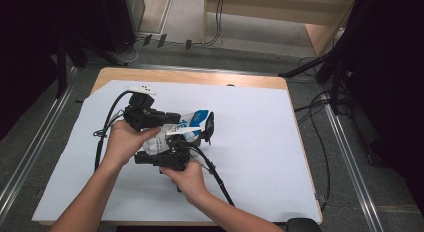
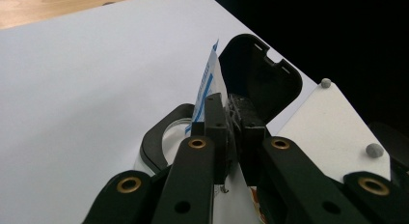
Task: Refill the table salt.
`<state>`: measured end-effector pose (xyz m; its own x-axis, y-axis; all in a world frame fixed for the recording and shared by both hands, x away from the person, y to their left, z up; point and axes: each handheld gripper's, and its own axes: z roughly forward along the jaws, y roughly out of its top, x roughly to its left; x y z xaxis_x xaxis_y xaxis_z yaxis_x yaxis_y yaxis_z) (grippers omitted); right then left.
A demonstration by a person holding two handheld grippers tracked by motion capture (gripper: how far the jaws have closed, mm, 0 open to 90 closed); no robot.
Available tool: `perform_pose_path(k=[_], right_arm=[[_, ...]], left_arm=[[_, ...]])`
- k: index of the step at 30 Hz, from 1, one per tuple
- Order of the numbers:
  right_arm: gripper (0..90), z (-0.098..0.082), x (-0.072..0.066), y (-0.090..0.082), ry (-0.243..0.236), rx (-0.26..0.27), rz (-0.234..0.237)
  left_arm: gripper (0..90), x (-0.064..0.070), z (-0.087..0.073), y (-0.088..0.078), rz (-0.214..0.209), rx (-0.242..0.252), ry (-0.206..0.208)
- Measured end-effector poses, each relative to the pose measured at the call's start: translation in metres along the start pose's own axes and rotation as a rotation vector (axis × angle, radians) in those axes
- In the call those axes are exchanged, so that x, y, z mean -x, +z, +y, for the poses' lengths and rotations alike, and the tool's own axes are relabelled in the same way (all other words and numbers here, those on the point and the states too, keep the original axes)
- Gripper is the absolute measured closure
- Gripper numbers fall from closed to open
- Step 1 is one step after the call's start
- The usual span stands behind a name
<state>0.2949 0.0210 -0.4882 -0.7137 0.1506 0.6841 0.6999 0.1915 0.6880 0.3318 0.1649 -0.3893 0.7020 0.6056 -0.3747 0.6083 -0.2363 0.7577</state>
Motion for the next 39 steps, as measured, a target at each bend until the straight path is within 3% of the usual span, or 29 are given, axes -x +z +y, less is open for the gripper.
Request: perform_pose_path(k=[5,10,16,24,30,39], right_arm=[[74.8,0.0,0.001,0.0,-0.01,-0.013,-0.015],[73.0,-0.002,0.002,-0.001,-0.058,-0.023,-0.064],[69.7,-0.004,0.008,-0.002,-0.034,-0.016,-0.088],[67.5,-0.008,0.008,0.001,-0.07,-0.026,-0.123],[65.3,-0.012,0.009,0.002,-0.092,-0.029,-0.156],[63.5,-0.019,0.009,0.007,-0.15,-0.049,-0.216]], left_arm=[[87.3,0.001,-0.001,0.002,0.009,-0.018,0.015],[87.5,-0.001,-0.001,0.0,0.011,-0.018,0.013],[87.5,-0.002,-0.003,-0.002,0.019,-0.043,0.02],[87.7,-0.004,-0.006,-0.005,0.012,-0.07,0.026],[87.7,-0.008,-0.01,-0.009,-0.023,-0.084,0.022],[87.4,-0.01,-0.012,-0.016,-0.05,-0.141,0.06]])
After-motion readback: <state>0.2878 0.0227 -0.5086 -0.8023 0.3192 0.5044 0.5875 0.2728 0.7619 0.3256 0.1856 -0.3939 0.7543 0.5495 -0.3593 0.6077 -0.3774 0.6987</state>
